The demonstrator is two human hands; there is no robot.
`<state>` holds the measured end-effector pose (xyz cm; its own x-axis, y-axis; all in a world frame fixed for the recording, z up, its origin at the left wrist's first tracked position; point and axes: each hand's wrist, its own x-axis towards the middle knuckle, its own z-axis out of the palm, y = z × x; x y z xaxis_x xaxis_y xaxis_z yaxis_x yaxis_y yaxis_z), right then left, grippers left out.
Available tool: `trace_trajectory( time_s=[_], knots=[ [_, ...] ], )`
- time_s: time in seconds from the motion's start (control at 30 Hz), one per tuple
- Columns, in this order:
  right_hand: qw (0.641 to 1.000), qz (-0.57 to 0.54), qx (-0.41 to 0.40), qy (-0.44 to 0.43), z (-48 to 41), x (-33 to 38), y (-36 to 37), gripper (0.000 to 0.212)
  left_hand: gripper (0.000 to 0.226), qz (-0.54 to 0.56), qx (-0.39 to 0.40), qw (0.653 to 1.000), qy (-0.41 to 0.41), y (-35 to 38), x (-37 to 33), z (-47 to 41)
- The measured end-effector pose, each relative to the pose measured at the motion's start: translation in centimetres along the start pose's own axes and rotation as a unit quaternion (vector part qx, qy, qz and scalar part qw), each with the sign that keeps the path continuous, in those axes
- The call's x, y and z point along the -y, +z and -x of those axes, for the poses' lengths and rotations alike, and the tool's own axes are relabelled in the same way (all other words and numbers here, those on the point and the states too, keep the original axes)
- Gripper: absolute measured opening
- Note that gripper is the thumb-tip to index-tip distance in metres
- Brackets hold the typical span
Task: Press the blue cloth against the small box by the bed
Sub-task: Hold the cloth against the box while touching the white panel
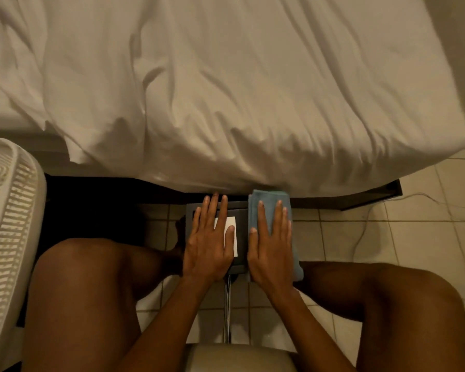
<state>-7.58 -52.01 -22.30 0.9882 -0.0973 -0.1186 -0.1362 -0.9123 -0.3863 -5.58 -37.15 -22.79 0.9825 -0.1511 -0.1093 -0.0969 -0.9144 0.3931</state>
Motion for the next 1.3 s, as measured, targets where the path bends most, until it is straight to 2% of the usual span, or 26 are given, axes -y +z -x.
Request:
trace_trajectory(
  time_s=[0.07,0.23,0.4,0.53,0.67,0.8,0.97,1.1,1.3],
  knots=[
    [1.0,-0.004,-0.002,0.008,-1.3,-0.3,-0.4,0.061,0.063,0.005,0.0,1.0,0.001,0.1,0.0,-0.1],
    [0.999,0.009,-0.01,0.045,4.2,1.0,1.2,0.063,0.063,0.008,0.008,1.0,-0.002,-0.2,-0.1,0.3],
    [1.0,-0.003,0.008,0.012,-0.9,0.0,-0.5,0.061,0.064,0.003,0.007,1.0,-0.001,-0.3,-0.2,0.0],
    [0.999,0.005,-0.011,0.045,3.0,1.2,0.6,0.063,0.063,0.007,0.008,1.0,-0.003,-0.2,-0.1,0.3],
    [0.999,-0.043,-0.007,0.006,1.8,0.1,-0.3,0.059,0.063,0.003,0.009,1.0,-0.004,-0.3,-0.1,0.1],
    [0.997,-0.005,0.045,-0.066,-1.8,-1.3,-1.5,0.063,0.064,-0.004,0.008,1.0,0.003,-0.4,-0.2,0.1],
    [0.999,-0.018,0.022,0.016,-3.2,-1.8,-1.9,0.063,0.064,-0.005,0.005,1.0,0.0,-0.4,-0.2,0.1],
    [0.999,-0.027,0.014,0.01,-0.1,-0.5,-0.9,0.062,0.064,-0.009,-0.001,1.0,-0.005,-0.2,-0.1,0.2],
    [0.999,-0.032,0.001,0.018,-2.3,-0.8,-1.2,0.06,0.064,-0.007,0.0,1.0,0.0,-0.2,-0.1,0.0]
  ],
)
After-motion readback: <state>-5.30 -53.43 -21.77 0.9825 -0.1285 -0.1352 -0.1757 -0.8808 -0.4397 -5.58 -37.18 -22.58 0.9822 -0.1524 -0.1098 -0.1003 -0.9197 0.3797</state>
